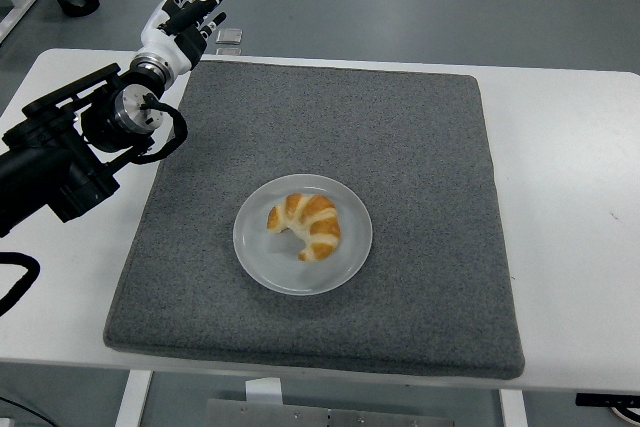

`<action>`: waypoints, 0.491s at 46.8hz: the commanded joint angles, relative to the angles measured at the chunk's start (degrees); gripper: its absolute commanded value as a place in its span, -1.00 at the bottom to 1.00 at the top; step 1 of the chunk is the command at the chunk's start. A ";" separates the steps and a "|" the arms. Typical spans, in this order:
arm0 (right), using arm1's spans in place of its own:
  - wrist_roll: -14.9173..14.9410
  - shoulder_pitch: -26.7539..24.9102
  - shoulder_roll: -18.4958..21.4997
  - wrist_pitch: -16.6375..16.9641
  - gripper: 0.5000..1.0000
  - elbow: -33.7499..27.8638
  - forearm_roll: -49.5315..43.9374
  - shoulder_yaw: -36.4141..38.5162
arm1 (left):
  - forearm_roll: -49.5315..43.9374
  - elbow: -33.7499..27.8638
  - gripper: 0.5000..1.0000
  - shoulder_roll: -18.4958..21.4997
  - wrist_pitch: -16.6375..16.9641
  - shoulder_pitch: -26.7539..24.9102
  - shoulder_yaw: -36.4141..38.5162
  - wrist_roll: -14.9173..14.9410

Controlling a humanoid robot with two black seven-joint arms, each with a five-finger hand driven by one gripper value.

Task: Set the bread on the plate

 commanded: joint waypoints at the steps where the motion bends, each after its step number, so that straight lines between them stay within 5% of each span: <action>1: 0.00 0.00 0.00 0.00 0.73 0.00 0.00 0.00 | -0.21 0.92 0.97 -0.66 0.04 0.74 -2.36 0.59; 15: 0.00 0.00 0.00 0.00 0.73 0.00 0.00 0.00 | -2.75 4.00 0.97 -2.16 -1.36 3.02 -10.27 3.67; 23: 0.00 0.00 0.00 0.00 0.72 0.00 0.00 0.00 | -2.75 4.00 0.97 -2.16 -5.75 5.39 -15.28 3.67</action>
